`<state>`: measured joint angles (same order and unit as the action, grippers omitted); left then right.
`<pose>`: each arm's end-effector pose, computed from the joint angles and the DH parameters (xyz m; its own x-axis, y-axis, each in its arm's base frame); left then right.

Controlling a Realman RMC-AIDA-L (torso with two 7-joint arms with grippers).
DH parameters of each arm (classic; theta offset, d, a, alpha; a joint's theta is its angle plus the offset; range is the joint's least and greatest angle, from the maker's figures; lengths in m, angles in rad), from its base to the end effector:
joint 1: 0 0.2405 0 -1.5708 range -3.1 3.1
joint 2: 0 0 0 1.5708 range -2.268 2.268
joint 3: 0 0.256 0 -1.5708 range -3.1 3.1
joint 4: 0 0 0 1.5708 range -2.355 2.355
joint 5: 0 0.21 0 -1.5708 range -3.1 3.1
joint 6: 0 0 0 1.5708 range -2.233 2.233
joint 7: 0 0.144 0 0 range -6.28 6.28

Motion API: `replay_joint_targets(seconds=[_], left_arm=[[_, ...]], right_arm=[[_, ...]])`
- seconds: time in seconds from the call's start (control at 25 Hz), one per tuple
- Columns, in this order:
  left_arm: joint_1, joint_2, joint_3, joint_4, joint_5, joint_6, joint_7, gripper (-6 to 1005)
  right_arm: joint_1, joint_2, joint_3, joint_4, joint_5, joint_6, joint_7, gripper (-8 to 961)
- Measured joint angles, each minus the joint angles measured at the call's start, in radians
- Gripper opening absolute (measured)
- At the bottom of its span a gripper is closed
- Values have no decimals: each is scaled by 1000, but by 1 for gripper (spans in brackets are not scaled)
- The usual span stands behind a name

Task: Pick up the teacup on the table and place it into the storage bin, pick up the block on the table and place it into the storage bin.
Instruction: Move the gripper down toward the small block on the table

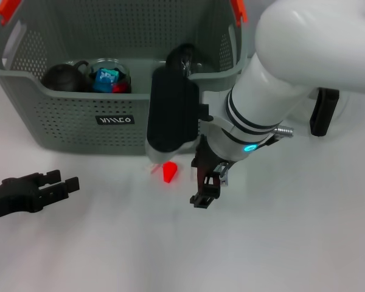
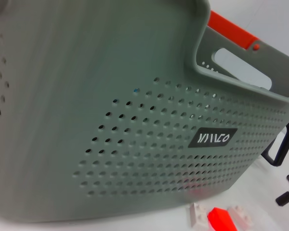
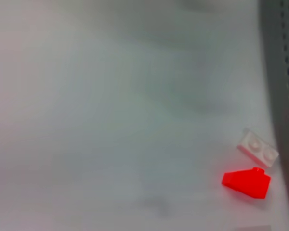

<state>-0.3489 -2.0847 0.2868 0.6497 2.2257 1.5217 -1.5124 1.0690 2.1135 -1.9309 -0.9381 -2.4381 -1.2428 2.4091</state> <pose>-0.3633 0.2671 0.0270 0.5033 0.6186 0.6034 0.8435 -0.5033 -0.1876 0.0772 0.3589 -0.1278 0.8515 -0.0001 0.5243 0.0881 -0.9857 -0.1433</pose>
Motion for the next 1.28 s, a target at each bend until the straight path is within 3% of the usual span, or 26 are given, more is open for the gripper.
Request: replay_joint_targets(seconds=[0.28, 1.28], left_arm=[[-5, 0, 2, -5, 0, -2, 0, 638], [-6, 0, 2, -6, 0, -1, 0, 637]], right_arm=[[86, 0, 21, 208, 94, 103, 14, 756], [81, 8, -31, 315, 165, 214, -35, 736]])
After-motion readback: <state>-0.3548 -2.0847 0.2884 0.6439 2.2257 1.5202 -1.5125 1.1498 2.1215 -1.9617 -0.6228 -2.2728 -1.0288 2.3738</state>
